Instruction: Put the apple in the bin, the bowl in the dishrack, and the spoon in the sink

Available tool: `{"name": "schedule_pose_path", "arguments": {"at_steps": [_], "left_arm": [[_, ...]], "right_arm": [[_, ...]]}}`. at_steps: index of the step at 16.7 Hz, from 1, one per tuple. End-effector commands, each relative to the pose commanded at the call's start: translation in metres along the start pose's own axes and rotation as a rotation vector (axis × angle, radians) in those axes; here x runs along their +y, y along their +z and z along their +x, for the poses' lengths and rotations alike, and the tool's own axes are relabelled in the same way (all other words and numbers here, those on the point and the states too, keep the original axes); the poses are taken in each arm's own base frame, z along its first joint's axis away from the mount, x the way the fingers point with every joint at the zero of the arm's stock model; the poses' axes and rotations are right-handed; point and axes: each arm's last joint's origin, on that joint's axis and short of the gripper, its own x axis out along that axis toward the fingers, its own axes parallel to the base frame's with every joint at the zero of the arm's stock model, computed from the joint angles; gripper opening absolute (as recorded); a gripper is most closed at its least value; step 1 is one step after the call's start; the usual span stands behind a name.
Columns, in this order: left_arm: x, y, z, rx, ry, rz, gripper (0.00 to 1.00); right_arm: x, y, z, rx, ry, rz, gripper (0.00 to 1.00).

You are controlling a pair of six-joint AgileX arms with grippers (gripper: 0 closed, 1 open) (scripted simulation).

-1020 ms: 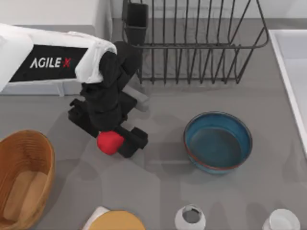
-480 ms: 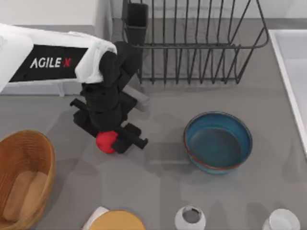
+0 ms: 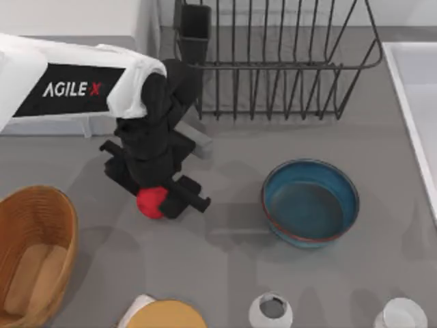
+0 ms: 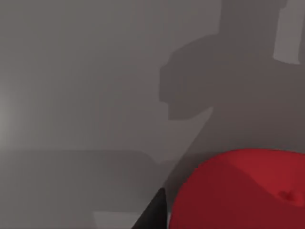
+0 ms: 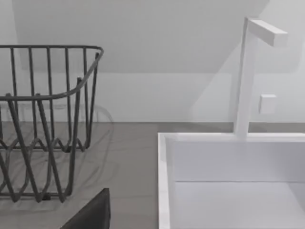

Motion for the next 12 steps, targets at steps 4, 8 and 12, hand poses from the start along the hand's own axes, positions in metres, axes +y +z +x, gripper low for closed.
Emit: {"name": "schedule_pose_path", "arguments": {"at_steps": [4, 8, 12], "left_arm": [[0.001, 0.005, -0.029, 0.002, 0.000, -0.001, 0.00], [0.000, 0.003, -0.074, 0.017, -0.002, -0.001, 0.00], [0.000, 0.001, -0.099, 0.000, 0.000, 0.000, 0.00]], "right_arm": [[0.000, 0.000, 0.000, 0.000, 0.000, 0.000, 1.00], [0.000, 0.000, 0.000, 0.000, 0.000, 0.000, 1.00], [0.000, 0.000, 0.000, 0.000, 0.000, 0.000, 1.00]]}}
